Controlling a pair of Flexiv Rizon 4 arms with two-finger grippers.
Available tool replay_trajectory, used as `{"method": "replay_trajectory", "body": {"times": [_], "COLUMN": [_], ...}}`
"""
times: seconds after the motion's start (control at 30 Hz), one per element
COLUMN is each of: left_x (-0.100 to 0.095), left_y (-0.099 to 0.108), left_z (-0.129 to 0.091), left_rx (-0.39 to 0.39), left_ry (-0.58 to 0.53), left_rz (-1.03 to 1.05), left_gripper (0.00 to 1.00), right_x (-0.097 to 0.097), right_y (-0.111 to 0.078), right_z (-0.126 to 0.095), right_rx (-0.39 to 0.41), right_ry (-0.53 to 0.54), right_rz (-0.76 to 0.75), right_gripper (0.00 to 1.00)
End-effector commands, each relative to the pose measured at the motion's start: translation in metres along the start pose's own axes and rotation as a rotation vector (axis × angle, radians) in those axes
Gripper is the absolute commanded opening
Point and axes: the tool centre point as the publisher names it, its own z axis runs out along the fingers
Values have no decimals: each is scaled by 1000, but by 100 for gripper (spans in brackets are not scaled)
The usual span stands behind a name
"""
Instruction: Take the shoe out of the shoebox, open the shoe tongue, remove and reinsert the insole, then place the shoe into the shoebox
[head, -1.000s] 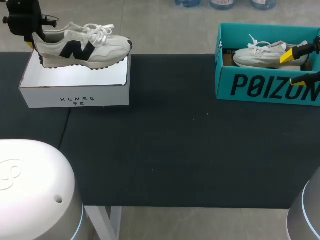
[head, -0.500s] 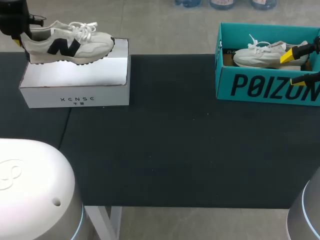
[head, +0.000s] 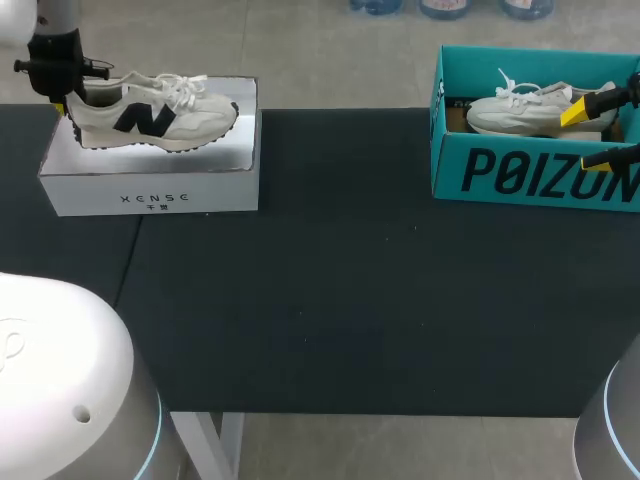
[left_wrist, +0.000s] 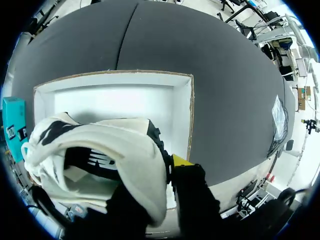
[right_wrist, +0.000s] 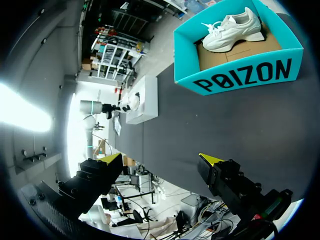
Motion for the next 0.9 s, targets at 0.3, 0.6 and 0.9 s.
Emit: {"method": "replay_trajectory", "body": {"times": [0.3, 0.6, 0.9], "left_x": [-8, -18, -18], "left_y": [-18, -34, -43], "left_z": [39, 51, 69], "left_rx": [-17, 15, 52], "left_ry": [-4, -24, -9], "left_rz": [51, 34, 15], "left_gripper": [0, 0, 0], "right_x": [0, 0, 0], "right_y": [0, 0, 0], "right_z": [0, 0, 0], "right_rx": [-1, -1, -1], "right_ry": [-3, -3, -3], "right_rz": [0, 0, 0], "right_gripper": [100, 100, 100]}}
